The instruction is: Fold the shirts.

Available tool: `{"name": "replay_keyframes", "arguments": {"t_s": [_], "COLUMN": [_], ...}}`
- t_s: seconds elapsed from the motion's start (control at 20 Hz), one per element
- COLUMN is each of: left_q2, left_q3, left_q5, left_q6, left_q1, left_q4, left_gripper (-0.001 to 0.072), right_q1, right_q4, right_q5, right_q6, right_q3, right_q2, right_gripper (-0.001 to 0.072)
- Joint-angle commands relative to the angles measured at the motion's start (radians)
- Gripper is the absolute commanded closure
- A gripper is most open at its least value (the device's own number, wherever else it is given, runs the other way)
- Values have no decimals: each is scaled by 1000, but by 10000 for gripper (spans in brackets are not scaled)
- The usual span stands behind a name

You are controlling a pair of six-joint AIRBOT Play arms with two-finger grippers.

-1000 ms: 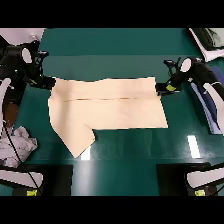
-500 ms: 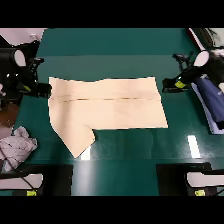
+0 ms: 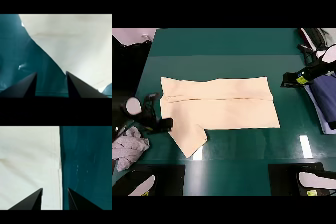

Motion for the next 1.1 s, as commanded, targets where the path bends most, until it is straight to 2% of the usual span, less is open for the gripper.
{"name": "replay_keyframes", "arguments": {"t_s": [0.0,0.5,0.75,0.8,0.85,1.05], "left_q2": [59,59,59,59,59,59], "left_q3": [-144,-266,-271,-269,-264,-218], "left_q5": [59,239,269,275,280,279], "left_q6": [-75,-104,-104,-101,-92,-89], "left_q1": [-26,-26,-26,-26,-26,-26], "left_q4": [-100,-188,-194,-193,-191,-190], "left_gripper": [279,279,284,491,658,682], "right_q1": [-1,-1,-1,-1,-1,-1], "right_q4": [30,29,29,27,27,19], "right_q5": [1,-1,13,26,42,103], "right_q6": [-18,-24,-24,-25,-39,-55], "right_q3": [0,0,0,0,0,-40], "right_q2": [3,3,3,3,3,16], "right_gripper": [332,332,332,332,332,332]}}
